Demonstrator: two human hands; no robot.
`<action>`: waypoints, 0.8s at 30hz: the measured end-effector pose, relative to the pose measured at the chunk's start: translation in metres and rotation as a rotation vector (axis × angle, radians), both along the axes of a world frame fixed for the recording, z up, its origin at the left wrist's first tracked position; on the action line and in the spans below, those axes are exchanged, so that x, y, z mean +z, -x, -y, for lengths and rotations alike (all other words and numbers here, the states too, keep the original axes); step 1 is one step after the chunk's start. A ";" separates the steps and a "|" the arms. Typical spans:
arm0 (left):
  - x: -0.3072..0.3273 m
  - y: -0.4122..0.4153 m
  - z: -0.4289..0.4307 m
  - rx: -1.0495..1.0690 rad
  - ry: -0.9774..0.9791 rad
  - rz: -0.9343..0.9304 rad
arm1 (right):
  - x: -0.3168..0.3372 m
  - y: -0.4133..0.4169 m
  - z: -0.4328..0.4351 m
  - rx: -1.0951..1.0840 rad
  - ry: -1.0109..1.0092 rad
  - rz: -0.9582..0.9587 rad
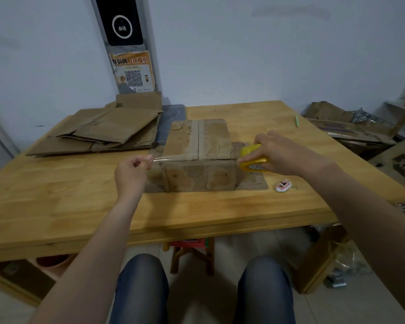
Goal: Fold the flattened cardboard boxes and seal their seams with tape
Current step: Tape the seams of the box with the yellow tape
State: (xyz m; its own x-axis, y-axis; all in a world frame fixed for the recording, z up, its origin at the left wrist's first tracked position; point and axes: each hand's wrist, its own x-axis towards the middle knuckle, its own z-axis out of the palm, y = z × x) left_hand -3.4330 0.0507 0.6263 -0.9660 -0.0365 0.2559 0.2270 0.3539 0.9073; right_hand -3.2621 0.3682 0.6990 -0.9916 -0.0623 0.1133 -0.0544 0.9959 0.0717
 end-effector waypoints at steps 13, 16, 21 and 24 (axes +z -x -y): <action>-0.021 0.017 0.002 -0.030 -0.043 0.021 | -0.007 0.012 0.001 -0.030 0.008 0.075; -0.027 0.021 0.001 -0.037 -0.079 0.021 | -0.007 0.015 0.001 -0.043 0.002 0.083; -0.029 0.023 -0.002 -0.057 -0.092 0.018 | -0.010 0.023 0.001 -0.072 -0.006 0.109; -0.030 0.026 -0.005 -0.062 -0.091 0.023 | -0.015 0.027 0.001 -0.089 -0.040 0.120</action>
